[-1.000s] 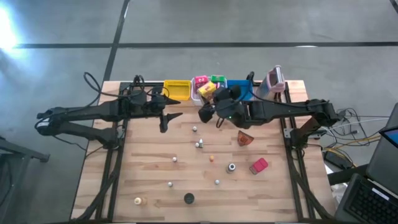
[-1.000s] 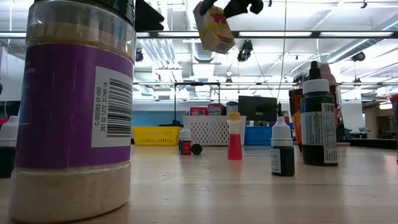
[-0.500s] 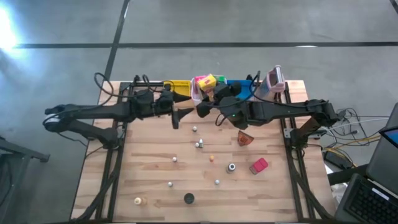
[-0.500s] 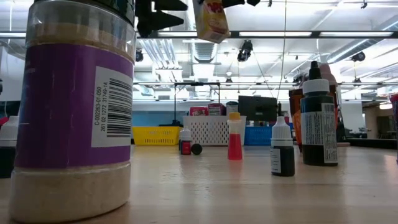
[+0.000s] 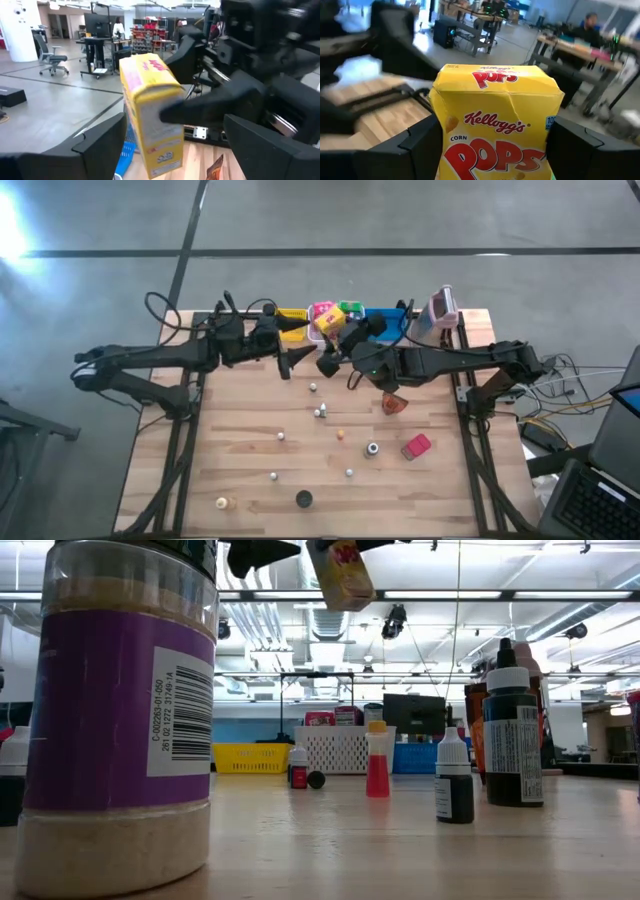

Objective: Pick & Place Kitchen Items
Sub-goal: Put the yellow cereal box into the white basket

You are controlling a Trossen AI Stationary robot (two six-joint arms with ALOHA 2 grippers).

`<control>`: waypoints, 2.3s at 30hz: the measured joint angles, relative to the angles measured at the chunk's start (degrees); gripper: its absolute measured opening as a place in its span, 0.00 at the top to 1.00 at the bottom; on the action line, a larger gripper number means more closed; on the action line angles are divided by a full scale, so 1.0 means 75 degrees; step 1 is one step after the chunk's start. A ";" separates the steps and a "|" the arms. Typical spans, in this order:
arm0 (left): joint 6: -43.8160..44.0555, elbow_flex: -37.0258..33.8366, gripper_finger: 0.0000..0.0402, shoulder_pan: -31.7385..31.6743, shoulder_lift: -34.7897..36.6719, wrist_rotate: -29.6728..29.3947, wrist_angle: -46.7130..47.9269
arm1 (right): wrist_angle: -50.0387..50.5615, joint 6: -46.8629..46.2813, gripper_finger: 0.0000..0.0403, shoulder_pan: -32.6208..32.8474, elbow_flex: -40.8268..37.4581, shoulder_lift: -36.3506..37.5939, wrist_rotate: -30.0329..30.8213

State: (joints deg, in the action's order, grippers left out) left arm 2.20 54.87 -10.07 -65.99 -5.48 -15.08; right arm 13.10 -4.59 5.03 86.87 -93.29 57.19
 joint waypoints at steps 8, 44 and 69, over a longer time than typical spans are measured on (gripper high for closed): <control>0.0004 -0.0009 0.17 -0.0003 0.0225 -0.0011 0.0168 | -0.0039 0.0969 0.35 0.0187 -0.0006 -0.0073 -0.0018; 0.1580 0.0681 0.19 0.0015 -0.1296 -0.0605 -0.0768 | -0.0048 0.1050 0.32 0.0152 -0.0015 -0.0072 0.0011; 0.1722 0.0784 0.54 0.0009 -0.1367 -0.0424 -0.0669 | -0.0008 0.1262 0.29 0.0159 -0.0029 -0.0072 0.0006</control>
State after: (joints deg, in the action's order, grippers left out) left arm 15.11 60.75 -10.00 -76.24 -8.67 -20.09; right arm 13.04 4.88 6.23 86.65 -93.83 57.23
